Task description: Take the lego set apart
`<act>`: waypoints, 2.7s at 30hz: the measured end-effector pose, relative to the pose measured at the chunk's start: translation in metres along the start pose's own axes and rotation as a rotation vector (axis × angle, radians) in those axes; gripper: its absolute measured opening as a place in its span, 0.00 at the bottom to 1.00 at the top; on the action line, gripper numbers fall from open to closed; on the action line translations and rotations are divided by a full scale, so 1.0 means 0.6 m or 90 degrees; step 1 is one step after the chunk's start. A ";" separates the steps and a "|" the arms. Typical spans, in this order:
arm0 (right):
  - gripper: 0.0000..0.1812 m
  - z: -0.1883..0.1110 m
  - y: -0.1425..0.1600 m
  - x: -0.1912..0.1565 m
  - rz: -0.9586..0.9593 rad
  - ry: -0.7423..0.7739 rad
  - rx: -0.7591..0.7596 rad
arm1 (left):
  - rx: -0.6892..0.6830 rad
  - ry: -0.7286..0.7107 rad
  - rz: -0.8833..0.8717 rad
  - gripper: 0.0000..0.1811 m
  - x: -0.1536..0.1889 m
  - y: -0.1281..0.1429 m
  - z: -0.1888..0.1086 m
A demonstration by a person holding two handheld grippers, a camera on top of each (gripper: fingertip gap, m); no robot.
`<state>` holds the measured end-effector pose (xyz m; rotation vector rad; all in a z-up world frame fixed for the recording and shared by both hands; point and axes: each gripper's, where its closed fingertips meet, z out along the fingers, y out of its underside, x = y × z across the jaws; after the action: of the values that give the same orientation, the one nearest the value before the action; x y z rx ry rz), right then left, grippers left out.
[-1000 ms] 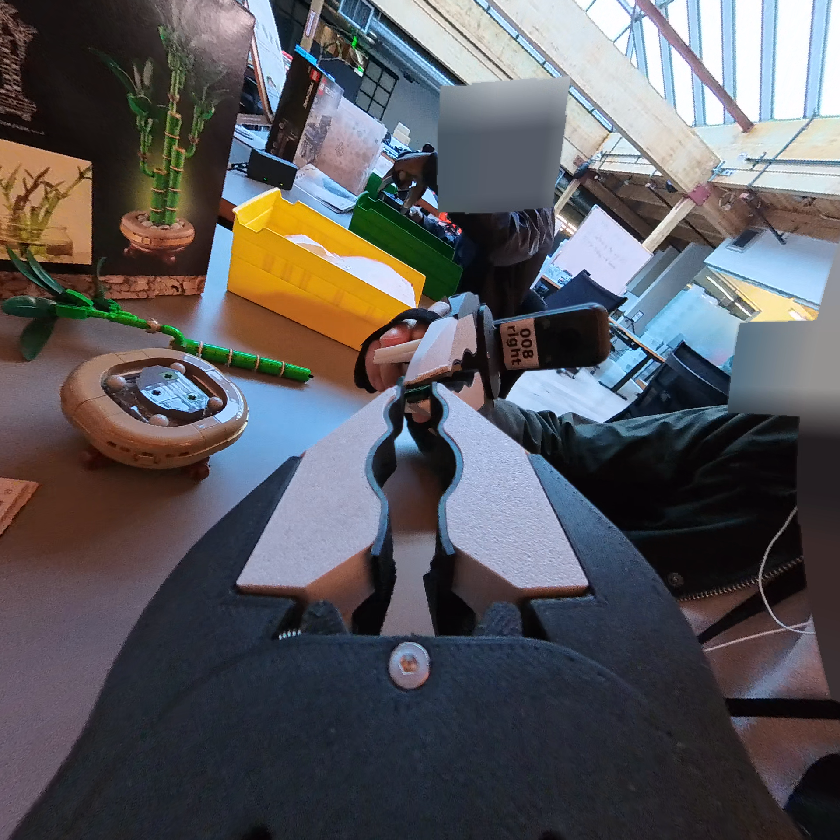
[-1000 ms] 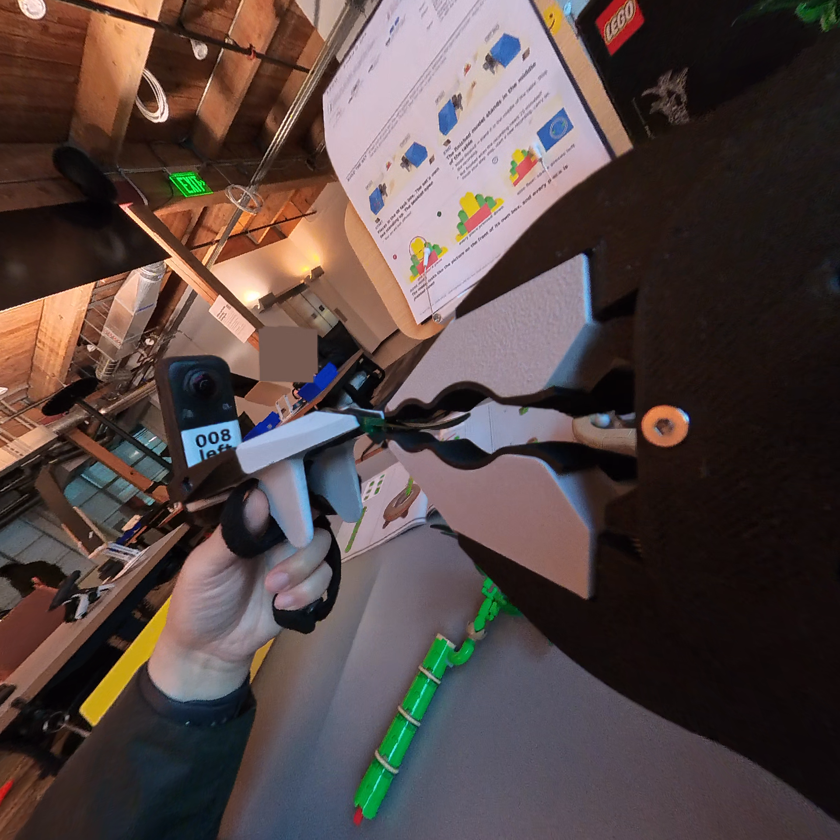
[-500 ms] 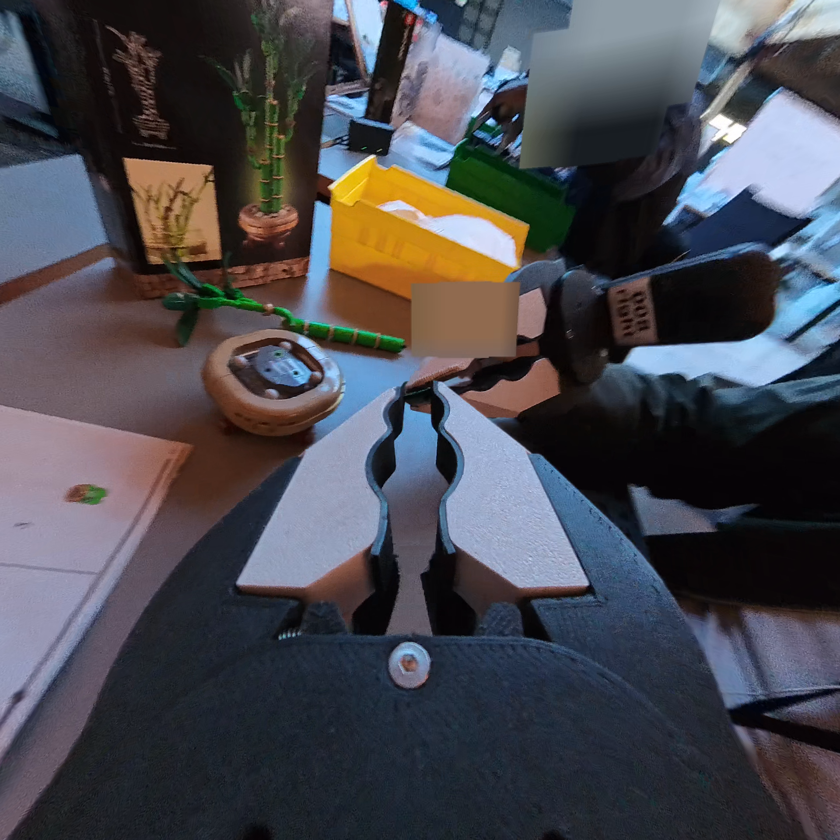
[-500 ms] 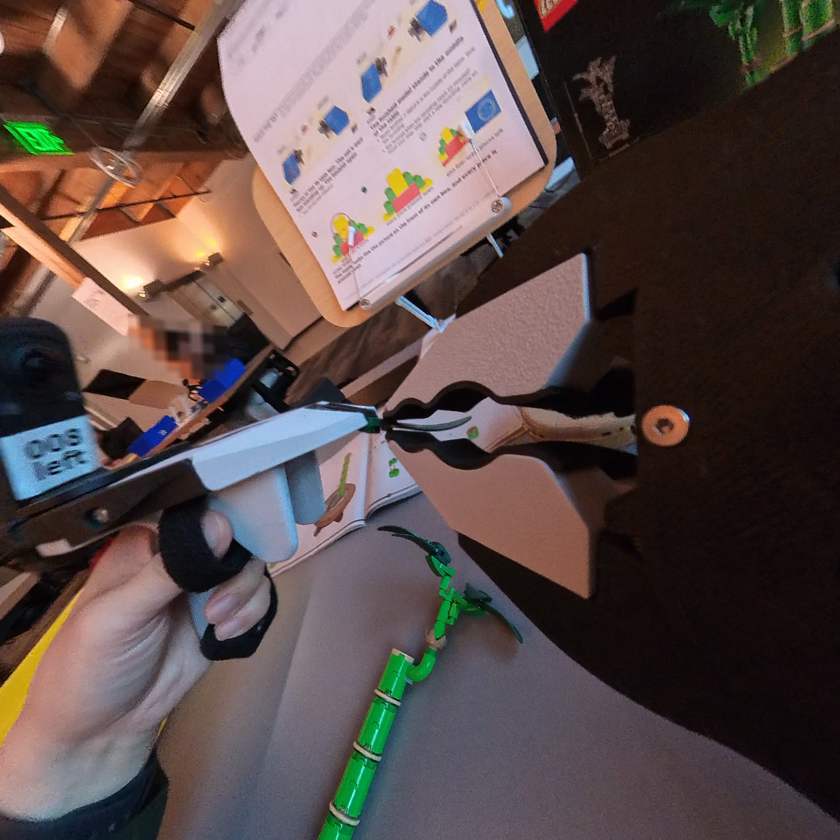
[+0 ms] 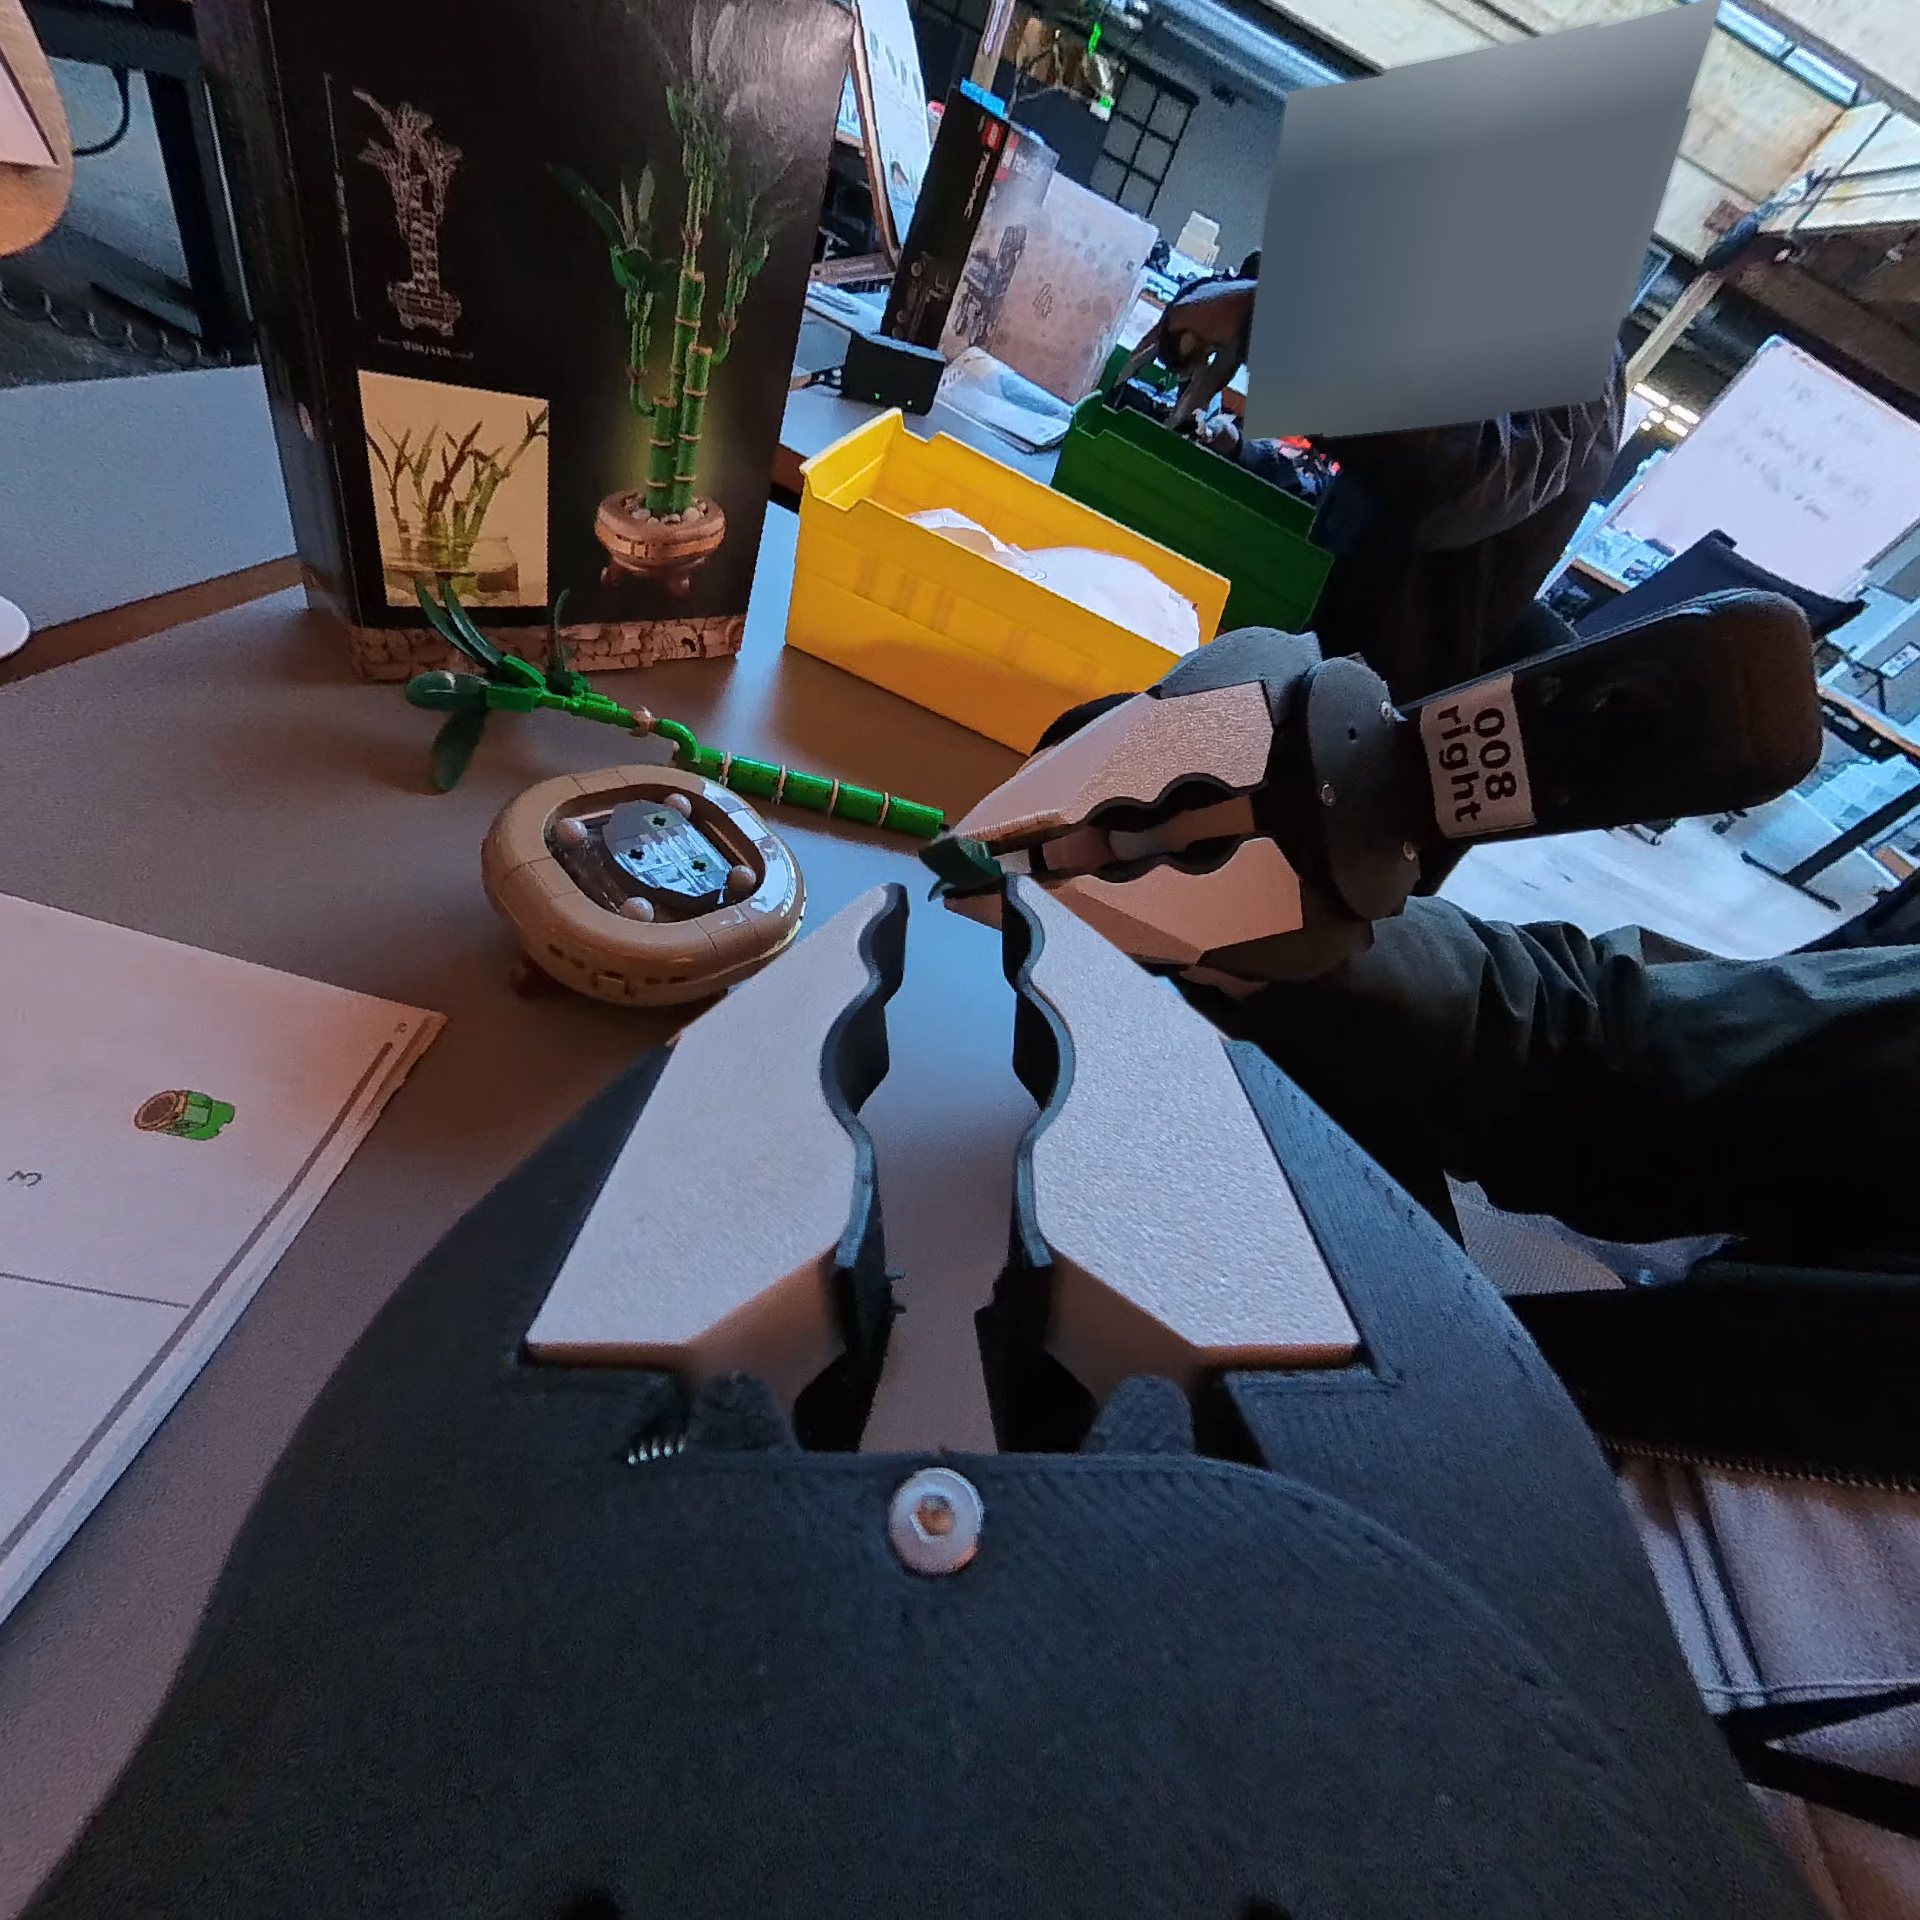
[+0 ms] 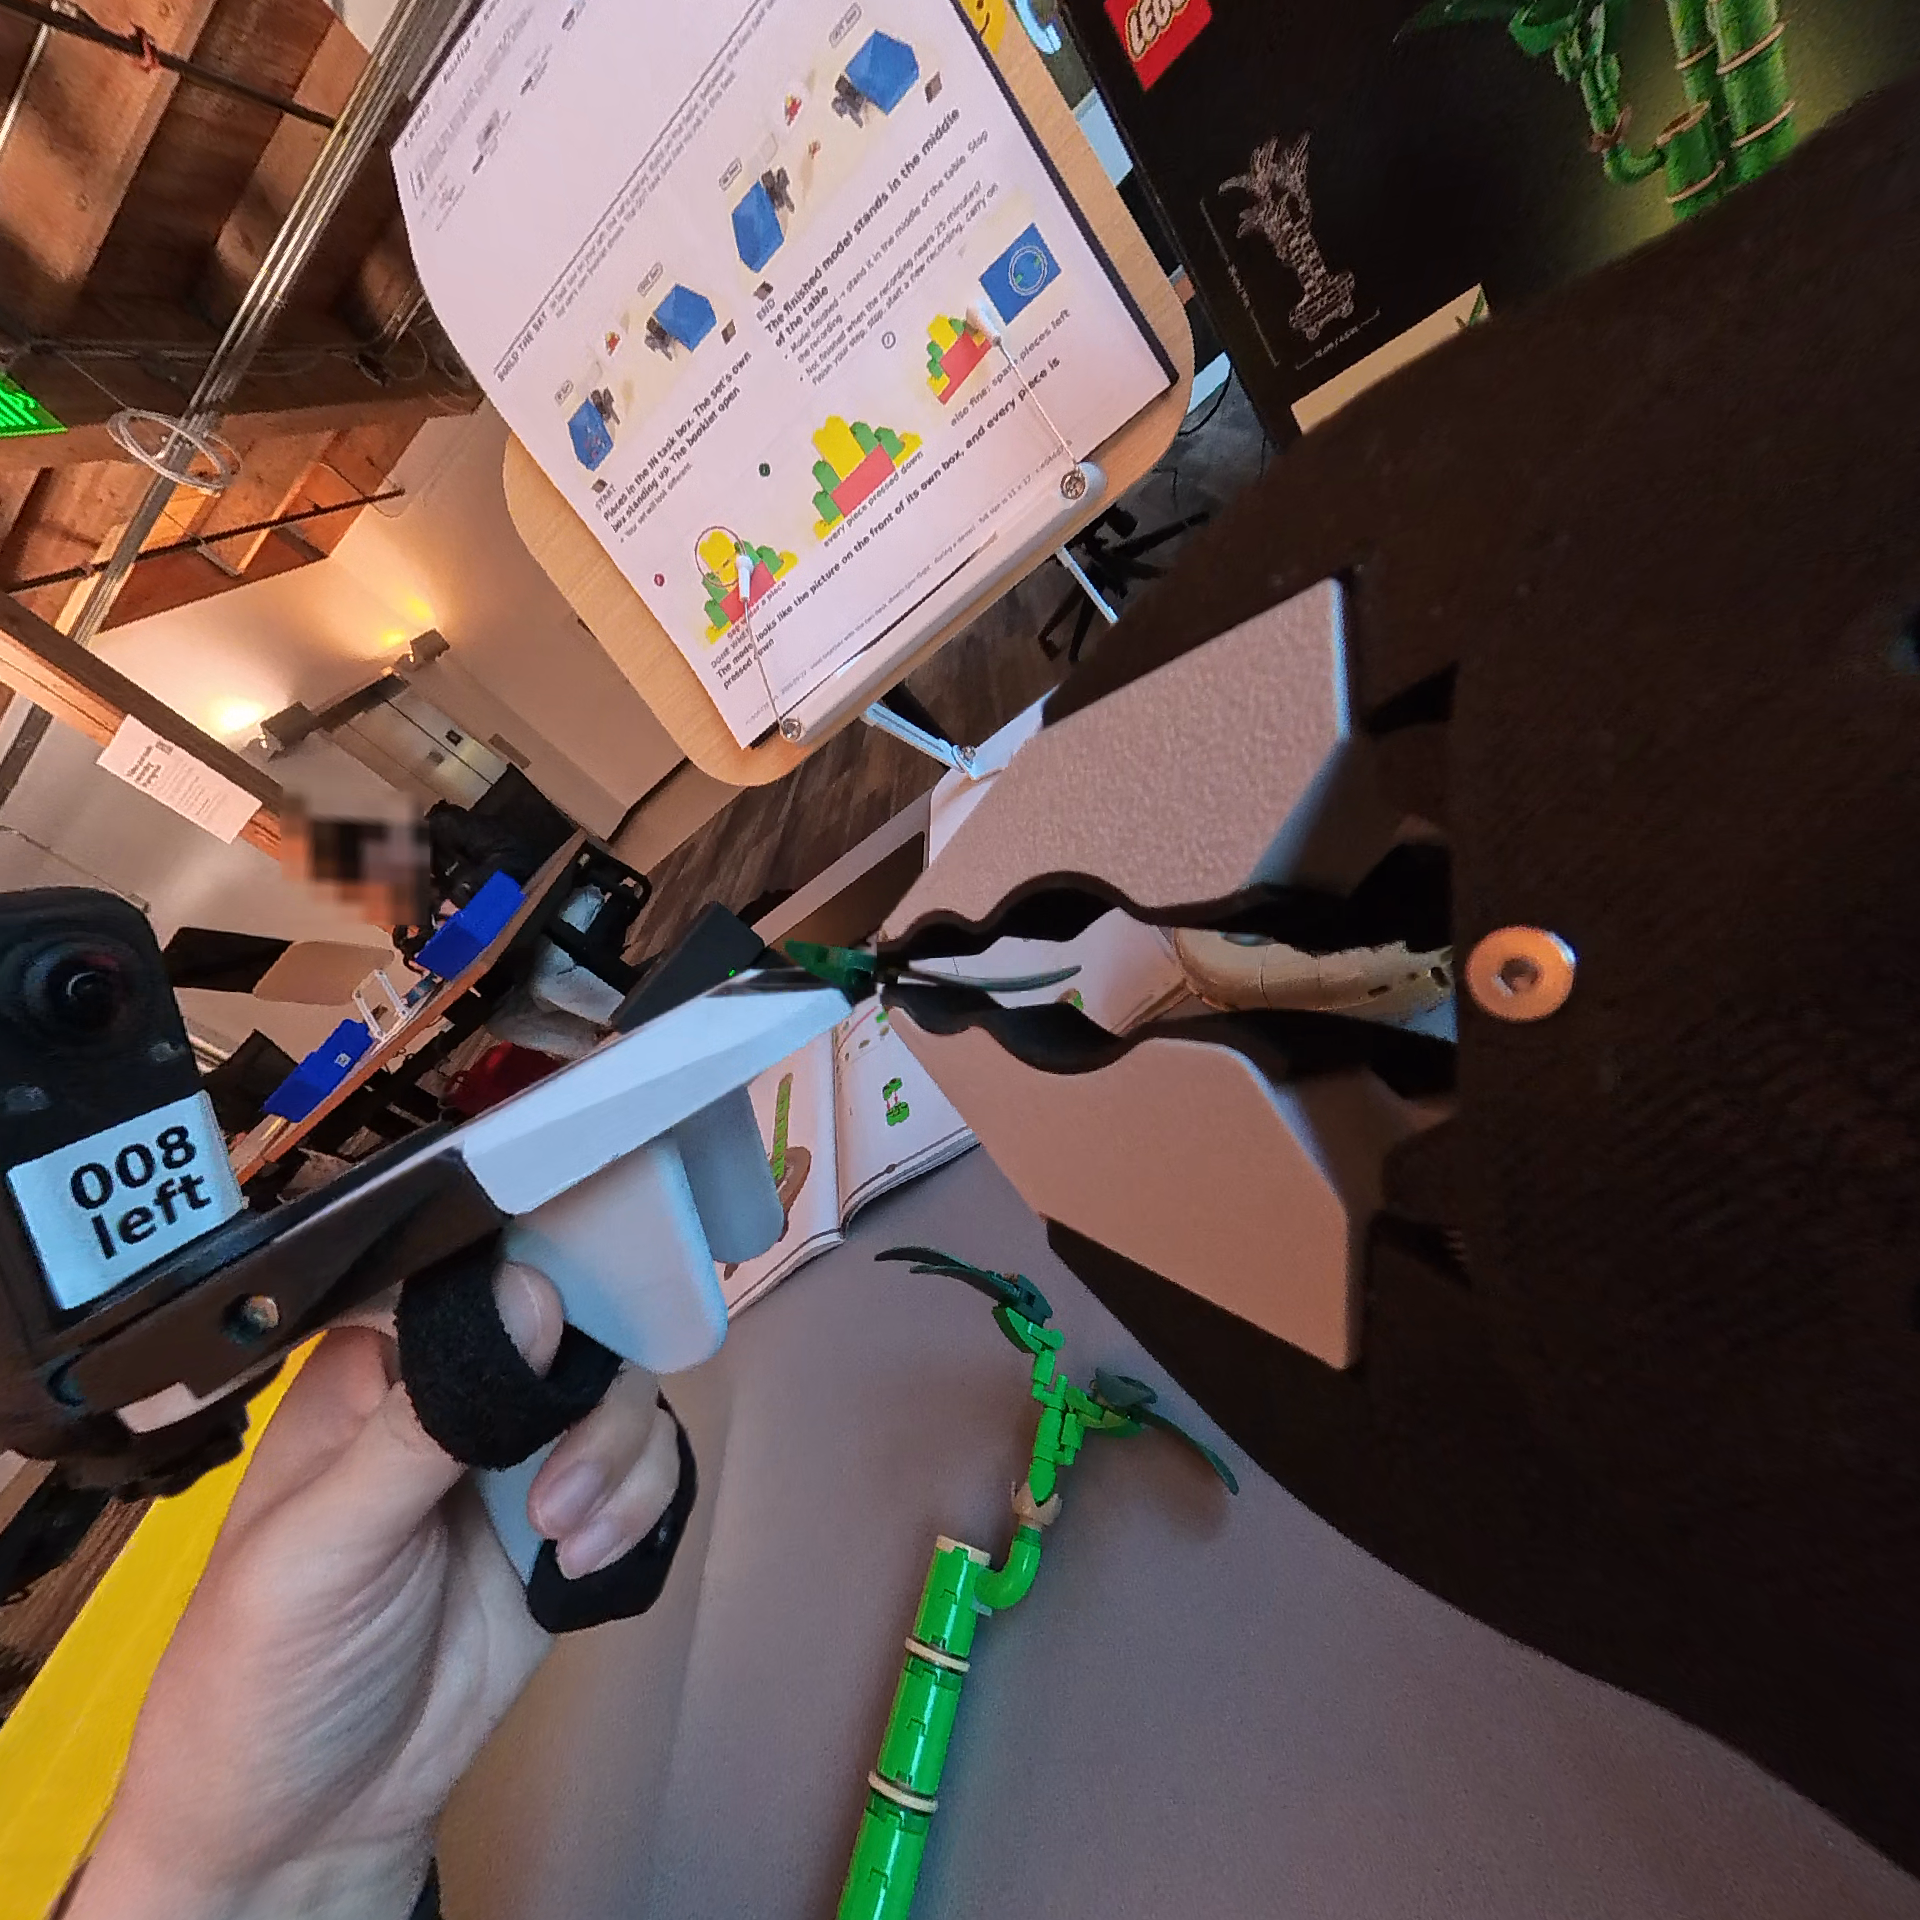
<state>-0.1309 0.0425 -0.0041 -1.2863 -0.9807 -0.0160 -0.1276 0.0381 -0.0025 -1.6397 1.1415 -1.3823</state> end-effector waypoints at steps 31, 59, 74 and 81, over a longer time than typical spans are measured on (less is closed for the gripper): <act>0.02 0.001 -0.004 -0.004 -0.062 0.015 -0.001 | 0.008 0.061 -0.038 0.04 0.013 0.003 0.001; 0.02 -0.005 -0.003 -0.007 -0.001 -0.014 -0.029 | -0.027 0.045 -0.036 0.03 0.017 0.008 0.000; 0.02 -0.008 -0.002 -0.014 -0.033 -0.044 -0.004 | -0.047 0.050 -0.051 0.03 0.019 0.015 0.001; 0.05 -0.003 0.006 -0.017 -0.069 -0.022 -0.031 | -0.055 0.066 -0.096 0.03 0.010 0.023 0.002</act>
<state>-0.1344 0.0374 -0.0128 -1.2805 -1.0843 -0.1020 -0.1286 0.0273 -0.0133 -1.7643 1.1713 -1.5473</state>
